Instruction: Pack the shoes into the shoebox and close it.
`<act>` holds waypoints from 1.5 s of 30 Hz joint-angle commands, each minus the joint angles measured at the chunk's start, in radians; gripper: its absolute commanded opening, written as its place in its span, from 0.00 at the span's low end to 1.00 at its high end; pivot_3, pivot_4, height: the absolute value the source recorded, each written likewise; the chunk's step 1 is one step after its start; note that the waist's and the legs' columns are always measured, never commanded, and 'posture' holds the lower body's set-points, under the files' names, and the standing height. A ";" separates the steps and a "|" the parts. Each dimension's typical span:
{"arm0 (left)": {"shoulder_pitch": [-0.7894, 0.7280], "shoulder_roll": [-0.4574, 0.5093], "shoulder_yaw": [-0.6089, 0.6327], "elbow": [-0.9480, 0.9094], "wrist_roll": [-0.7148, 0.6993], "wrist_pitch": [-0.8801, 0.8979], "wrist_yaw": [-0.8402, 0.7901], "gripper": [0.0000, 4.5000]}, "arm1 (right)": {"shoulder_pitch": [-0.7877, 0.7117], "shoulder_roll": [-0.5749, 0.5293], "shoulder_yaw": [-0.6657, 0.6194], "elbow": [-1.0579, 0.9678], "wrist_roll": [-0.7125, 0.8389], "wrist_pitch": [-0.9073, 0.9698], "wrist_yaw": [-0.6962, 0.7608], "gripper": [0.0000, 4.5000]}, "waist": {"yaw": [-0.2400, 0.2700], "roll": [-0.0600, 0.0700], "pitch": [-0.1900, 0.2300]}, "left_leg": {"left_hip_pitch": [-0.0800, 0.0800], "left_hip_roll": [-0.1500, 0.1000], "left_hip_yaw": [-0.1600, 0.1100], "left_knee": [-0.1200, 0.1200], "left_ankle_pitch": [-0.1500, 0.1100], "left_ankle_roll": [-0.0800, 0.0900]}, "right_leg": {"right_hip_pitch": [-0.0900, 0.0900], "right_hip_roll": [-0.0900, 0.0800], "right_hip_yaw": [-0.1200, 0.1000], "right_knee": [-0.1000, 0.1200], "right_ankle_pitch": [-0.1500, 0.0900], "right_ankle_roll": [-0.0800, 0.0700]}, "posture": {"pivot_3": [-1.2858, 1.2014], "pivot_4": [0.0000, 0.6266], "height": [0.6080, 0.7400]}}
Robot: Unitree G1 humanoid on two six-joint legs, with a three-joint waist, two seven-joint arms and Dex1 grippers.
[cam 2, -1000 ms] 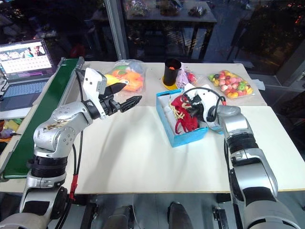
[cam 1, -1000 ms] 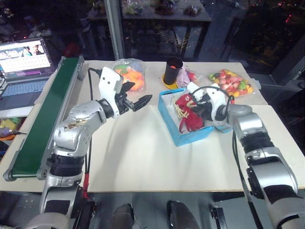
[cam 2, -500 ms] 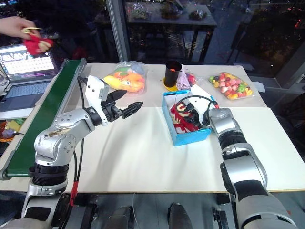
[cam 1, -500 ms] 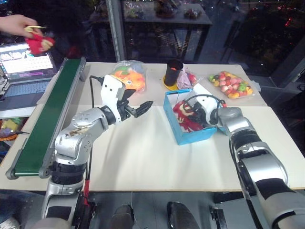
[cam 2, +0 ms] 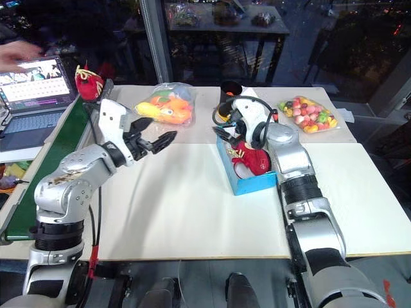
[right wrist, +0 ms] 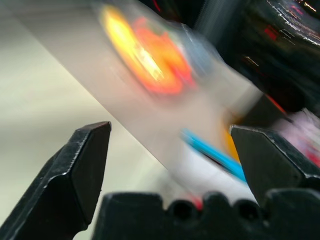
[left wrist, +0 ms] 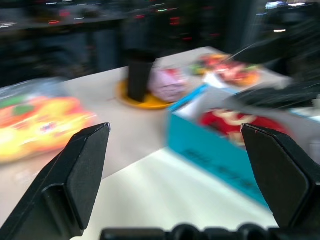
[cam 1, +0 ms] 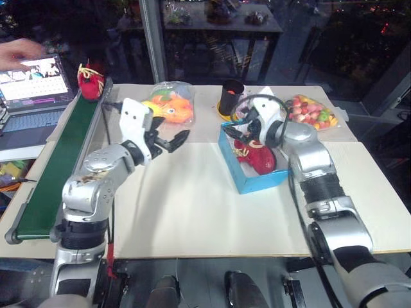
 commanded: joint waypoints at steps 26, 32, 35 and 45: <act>0.182 0.099 0.337 0.474 0.193 -0.495 0.183 1.00 | 0.146 0.097 0.141 -0.336 0.196 0.219 0.139 0.99 | 0.006 -0.001 -0.001 | 0.002 0.000 0.000 0.001 0.000 0.000 | 0.001 0.000 -0.001 0.002 0.000 -0.001 | 0.52 0.24 0.95; 0.118 0.130 0.308 0.671 0.212 -0.612 0.144 1.00 | 0.165 0.074 0.141 -0.366 0.196 0.239 0.118 0.99 | 0.009 -0.002 -0.001 | 0.002 0.000 0.000 0.001 0.000 0.000 | 0.001 0.000 -0.002 0.002 0.000 -0.001 | 0.52 0.24 0.95; 0.096 0.135 0.298 0.731 0.217 -0.655 0.134 1.00 | 0.172 0.063 0.135 -0.381 0.203 0.253 0.108 0.99 | 0.008 -0.002 -0.001 | 0.002 0.000 0.000 0.001 0.000 0.000 | 0.001 0.000 -0.002 0.001 0.000 -0.001 | 0.52 0.24 0.95; 0.043 0.144 0.294 0.871 0.234 -0.750 0.167 1.00 | 0.172 0.030 0.132 -0.399 0.207 0.278 0.103 0.99 | 0.008 -0.002 -0.001 | 0.002 0.001 0.000 0.000 0.000 0.000 | 0.000 0.000 -0.002 0.002 0.000 -0.001 | 0.52 0.24 0.95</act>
